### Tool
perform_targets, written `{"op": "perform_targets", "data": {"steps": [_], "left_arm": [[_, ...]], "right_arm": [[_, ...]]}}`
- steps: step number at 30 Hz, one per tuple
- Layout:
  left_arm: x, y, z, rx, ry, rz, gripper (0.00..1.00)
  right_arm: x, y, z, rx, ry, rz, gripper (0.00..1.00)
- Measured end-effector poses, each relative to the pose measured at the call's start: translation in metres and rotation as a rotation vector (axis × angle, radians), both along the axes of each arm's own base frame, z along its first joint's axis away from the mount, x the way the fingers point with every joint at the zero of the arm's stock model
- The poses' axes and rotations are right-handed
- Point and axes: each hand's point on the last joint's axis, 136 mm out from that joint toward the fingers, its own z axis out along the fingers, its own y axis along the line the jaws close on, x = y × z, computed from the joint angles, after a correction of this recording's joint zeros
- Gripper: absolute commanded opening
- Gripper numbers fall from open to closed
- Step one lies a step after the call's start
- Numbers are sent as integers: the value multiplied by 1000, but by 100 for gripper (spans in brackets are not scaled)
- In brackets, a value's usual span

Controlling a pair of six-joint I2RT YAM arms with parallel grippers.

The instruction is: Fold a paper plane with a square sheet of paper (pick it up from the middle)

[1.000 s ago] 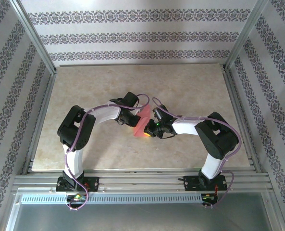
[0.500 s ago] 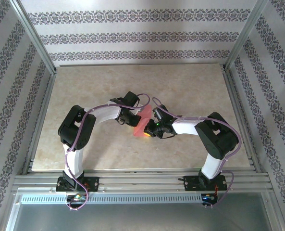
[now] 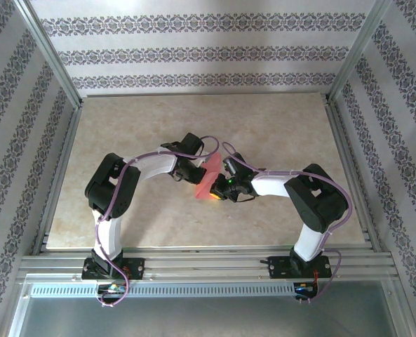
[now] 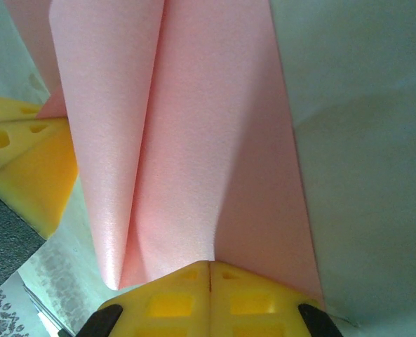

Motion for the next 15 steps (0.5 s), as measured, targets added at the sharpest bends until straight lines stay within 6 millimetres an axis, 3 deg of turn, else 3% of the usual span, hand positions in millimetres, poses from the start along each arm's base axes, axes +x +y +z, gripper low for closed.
{"op": "perform_targets", "data": {"steps": [15], "left_arm": [[2,-1,-3,4,2,-6,1]], "right_arm": [[0,0,0,1,0,0,7]]}}
